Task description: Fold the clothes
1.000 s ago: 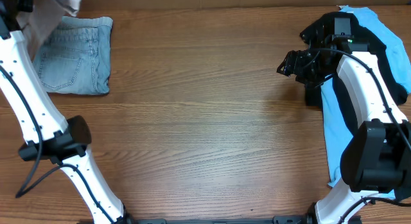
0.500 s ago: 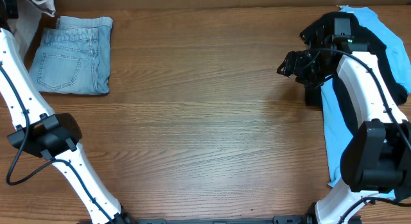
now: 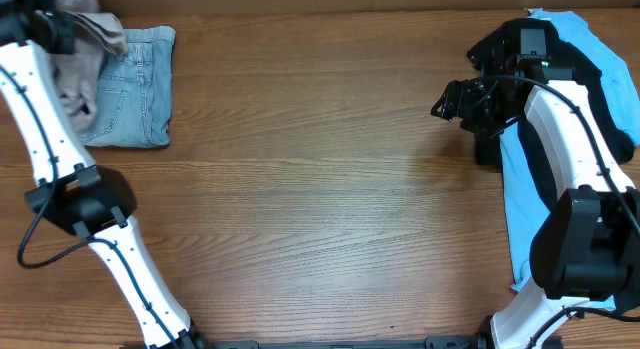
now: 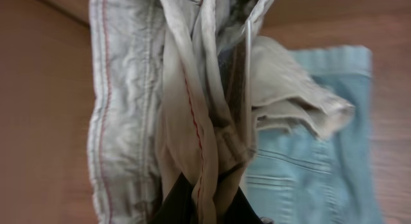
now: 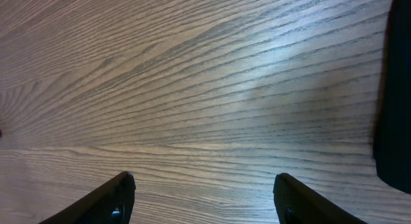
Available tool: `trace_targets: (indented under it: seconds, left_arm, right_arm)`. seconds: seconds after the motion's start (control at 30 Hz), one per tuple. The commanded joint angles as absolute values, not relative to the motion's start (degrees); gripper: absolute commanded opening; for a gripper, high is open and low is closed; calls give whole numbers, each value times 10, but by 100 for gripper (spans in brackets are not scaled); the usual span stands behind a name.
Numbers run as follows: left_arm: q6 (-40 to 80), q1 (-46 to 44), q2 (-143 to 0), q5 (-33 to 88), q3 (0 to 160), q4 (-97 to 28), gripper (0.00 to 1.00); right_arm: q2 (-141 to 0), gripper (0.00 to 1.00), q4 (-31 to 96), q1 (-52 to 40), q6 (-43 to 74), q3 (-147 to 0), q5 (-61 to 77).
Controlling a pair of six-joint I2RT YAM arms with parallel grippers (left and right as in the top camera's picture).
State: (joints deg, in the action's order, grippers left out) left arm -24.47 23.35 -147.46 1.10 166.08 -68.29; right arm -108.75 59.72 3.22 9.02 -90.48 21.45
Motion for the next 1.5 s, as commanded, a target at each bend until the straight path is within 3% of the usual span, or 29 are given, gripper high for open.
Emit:
trace_targets:
  seconds: [0.0, 0.13, 0.17, 0.2, 0.23, 0.27, 0.3, 0.53, 0.8, 1.13, 1.47]
  left_arm:
    - [-257, 201, -1499, 46, 1661, -700, 6]
    - [-257, 162, -1515, 59, 1661, -728, 14]
    - [-257, 152, -1516, 59, 1661, -740, 27]
    - [-257, 142, -1517, 59, 1661, -755, 48]
    - [-257, 133, -1517, 58, 1661, -769, 63]
    - [-257, 123, -1517, 58, 1661, -783, 93]
    - [-257, 115, -1517, 58, 1661, -793, 100]
    - [-201, 88, -1497, 41, 1679, -830, 100]
    - [-62, 158, -1435, 41, 1688, -824, 100]
    - [-105, 230, -1497, 41, 1676, -825, 100]
    - [-129, 240, -1625, 36, 1676, -846, 100]
  right_arm:
    - [-1087, 73, 597, 29, 90, -910, 213]
    - [-1087, 73, 597, 29, 90, -910, 213]
    - [-1087, 73, 597, 29, 90, -910, 213]
    - [-1087, 73, 597, 29, 90, -910, 213]
    - [-1087, 73, 596, 29, 90, -910, 213]
    - [-1087, 73, 596, 29, 90, -910, 213]
    - [-1087, 73, 595, 29, 90, -910, 213]
    - [-1087, 73, 595, 29, 89, -910, 213]
    - [-1087, 73, 594, 29, 89, -910, 213]
    - [-1087, 73, 593, 29, 89, -910, 213]
    - [-1087, 73, 594, 29, 89, -910, 213]
